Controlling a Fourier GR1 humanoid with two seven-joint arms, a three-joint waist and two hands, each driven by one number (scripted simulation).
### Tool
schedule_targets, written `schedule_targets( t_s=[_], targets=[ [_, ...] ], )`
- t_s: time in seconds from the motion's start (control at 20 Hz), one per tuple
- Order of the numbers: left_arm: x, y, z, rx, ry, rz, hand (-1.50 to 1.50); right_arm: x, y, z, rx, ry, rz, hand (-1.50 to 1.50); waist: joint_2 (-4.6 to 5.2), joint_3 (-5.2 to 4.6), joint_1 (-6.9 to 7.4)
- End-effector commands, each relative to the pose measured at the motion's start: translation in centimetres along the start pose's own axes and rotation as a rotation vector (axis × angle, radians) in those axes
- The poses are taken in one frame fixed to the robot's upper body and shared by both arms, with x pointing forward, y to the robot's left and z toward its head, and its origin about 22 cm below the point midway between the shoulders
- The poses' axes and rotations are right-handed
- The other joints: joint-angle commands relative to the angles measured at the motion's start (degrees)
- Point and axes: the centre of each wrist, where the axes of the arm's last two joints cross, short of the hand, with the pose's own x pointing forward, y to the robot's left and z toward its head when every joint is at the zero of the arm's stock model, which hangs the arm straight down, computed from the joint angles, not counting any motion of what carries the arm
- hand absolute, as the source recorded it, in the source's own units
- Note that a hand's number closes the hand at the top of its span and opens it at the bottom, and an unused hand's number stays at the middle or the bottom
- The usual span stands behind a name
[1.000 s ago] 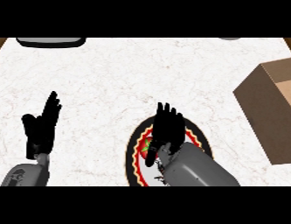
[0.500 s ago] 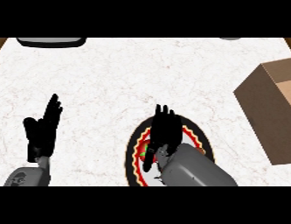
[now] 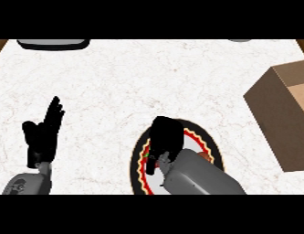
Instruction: Pick the tomato from the plate and place it in the cardboard box
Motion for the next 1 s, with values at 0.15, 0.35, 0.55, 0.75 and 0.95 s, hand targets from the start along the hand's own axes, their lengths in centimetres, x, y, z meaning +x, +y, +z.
schedule_targets(
  t_s=[0.15, 0.35, 0.55, 0.75, 0.95],
  targets=[
    [0.0, -0.3, 0.0, 0.003, -0.004, 0.005, 0.00, 1.3, 0.6, 0.4, -0.076, 0.135, 0.017, 1.50, 0.28, 0.01, 0.19],
    [-1.6, 0.3, 0.9, 0.050, 0.034, 0.005, 0.00, -7.3, 2.3, 3.2, 0.024, -0.339, 0.210, 1.50, -0.66, 0.09, -3.56],
    [-0.8, 1.0, 0.5, 0.053, 0.030, -0.002, 0.00, -9.5, 4.8, 6.3, 0.102, -0.642, 0.353, 1.50, -1.57, 0.34, -4.11],
    [-1.5, 2.2, 1.0, 0.087, 0.058, -0.005, 0.00, -14.1, 2.8, 7.8, 0.067, -0.806, 0.402, 1.50, -1.97, 0.40, -5.23],
    [-2.0, 3.1, 1.3, 0.114, 0.064, -0.005, 0.00, -17.0, -0.8, 9.9, -0.022, -0.951, 0.380, 1.50, -1.81, 0.27, -6.70]
  ],
)
